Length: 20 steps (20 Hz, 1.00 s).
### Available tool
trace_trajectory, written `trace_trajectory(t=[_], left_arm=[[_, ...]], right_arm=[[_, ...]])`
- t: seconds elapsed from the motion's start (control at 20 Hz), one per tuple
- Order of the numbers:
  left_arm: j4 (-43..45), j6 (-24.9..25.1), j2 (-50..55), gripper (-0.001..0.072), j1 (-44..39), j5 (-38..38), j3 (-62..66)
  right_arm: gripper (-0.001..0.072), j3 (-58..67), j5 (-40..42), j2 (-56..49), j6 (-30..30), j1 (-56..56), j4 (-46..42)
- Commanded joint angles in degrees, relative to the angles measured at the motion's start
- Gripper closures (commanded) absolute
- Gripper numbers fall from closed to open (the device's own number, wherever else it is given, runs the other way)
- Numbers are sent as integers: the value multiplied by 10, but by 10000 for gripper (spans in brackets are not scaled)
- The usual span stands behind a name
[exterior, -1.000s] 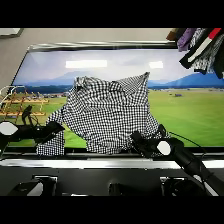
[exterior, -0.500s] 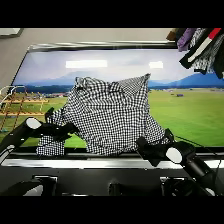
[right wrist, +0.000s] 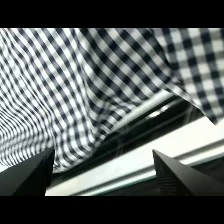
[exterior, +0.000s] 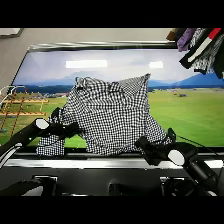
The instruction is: Fold the clothes and pants, and hang the long-sleeved shirts on hangers.
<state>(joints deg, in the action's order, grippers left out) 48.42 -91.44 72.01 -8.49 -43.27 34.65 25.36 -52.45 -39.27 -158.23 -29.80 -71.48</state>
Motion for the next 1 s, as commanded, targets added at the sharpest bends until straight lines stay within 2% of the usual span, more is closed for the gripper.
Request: trace_trajectory(t=[0.0, 0.15, 0.2, 0.3, 0.35, 0.45, 0.5, 0.6, 0.7, 0.8, 0.95], left_arm=[[-5, 0, 1, 678, -2, 0, 1], [-5, 0, 1, 678, -2, -11, 1], [-5, 0, 1, 678, -2, -20, 3], [5, 0, -4, 680, -2, -52, 12], [15, 0, -12, 681, -1, -76, 19], [61, -25, -47, 681, -1, -140, 33], [94, -59, -78, 682, -2, -174, 33], [136, -108, -150, 682, -10, -250, 27], [142, -129, -220, 682, -33, -331, 26], [142, -184, -285, 682, -76, -396, 28], [132, -258, -320, 683, -121, -411, 46]], right_arm=[[17, 0, 100, -70, 15, -14, 28], [33, 0, 178, -165, 54, -63, 102], [151, 0, 178, -181, 54, -69, 101], [600, 0, 156, -179, 24, -68, 76], [670, 2, 130, -165, 2, -68, 59], [670, 12, 31, -115, -26, -68, 6], [670, 15, -28, -83, -27, -68, -2], [670, 15, -135, -14, -6, -68, 14], [670, 15, -211, 63, 0, -68, 32], [670, 17, -240, 137, -30, -68, 38], [670, 37, -204, 188, -103, -68, 6]])
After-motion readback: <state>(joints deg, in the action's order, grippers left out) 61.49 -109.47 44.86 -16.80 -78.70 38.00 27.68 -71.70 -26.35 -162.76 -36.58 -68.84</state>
